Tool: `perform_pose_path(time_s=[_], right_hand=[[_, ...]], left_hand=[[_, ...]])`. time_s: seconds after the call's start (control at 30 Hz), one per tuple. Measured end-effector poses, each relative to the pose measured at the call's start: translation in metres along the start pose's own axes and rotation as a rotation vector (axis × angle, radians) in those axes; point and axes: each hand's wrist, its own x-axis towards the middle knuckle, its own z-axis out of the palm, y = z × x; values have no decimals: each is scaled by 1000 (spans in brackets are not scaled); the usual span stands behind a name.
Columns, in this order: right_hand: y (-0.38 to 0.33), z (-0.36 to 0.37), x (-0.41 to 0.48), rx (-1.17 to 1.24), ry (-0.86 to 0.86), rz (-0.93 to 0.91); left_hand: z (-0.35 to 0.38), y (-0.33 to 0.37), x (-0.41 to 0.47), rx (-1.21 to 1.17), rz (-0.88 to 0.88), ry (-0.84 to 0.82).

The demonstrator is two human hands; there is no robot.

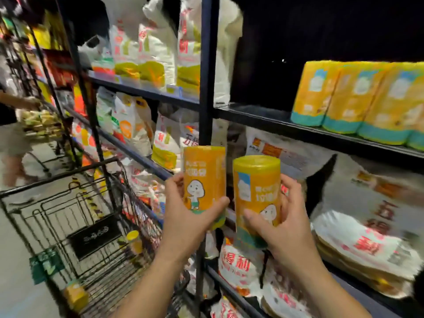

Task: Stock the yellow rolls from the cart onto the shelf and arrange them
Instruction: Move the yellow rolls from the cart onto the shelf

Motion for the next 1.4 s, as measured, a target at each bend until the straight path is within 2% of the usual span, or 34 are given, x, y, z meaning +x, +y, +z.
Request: perform_pose_path(time_s=[0.17, 0.33, 0.7, 1.07, 1.4], right_hand=[[-39, -100, -28, -58, 171, -101], [-74, -202, -67, -97, 314, -194], [-134, -402, -163, -147, 490, -215], [-178, -534, -211, -269, 659, -232], [-184, -592, -183, -374, 678, -117]], left_hand=[[93, 45, -32, -124, 130, -76], [185, 87, -79, -272, 171, -222], [354, 176, -188, -362, 267, -523], [464, 268, -236, -96, 504, -749], [522, 327, -213, 256, 770, -652]])
